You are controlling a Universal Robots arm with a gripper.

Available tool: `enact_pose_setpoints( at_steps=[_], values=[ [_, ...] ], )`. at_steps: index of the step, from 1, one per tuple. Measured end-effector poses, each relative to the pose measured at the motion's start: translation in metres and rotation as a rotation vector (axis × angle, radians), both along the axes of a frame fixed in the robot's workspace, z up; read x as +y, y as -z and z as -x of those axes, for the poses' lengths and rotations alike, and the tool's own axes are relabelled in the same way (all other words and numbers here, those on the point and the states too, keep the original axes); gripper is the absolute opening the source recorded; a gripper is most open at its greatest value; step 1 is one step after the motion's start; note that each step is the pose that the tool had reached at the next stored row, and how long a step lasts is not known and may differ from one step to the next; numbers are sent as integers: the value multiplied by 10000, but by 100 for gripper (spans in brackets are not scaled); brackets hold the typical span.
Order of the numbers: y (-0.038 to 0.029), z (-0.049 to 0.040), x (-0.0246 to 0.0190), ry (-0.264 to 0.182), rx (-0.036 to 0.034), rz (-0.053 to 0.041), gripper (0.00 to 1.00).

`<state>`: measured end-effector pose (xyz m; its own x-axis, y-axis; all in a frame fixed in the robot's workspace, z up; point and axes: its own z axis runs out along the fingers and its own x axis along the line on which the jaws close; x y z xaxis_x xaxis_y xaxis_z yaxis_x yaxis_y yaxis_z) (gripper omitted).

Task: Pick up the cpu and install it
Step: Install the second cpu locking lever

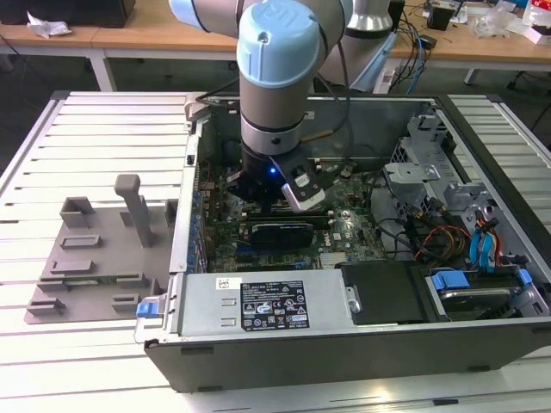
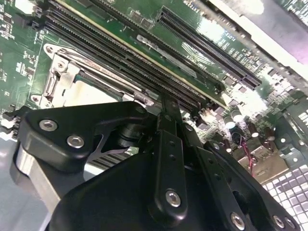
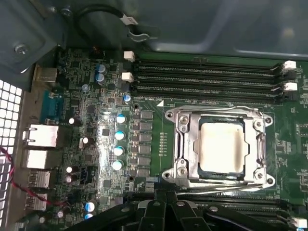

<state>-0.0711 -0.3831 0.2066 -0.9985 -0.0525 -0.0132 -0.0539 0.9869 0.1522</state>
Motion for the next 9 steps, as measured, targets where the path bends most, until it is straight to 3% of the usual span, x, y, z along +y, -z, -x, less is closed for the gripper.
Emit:
enact_pose_setpoints(
  at_steps=[5,6,7,9],
  values=[
    [46,2,43,-79,7,-1,11],
    [67,4,67,-116,-1,-40,11],
    [72,4,97,-174,1,-32,11],
    [55,11,97,-227,-23,23,11]
  ],
)
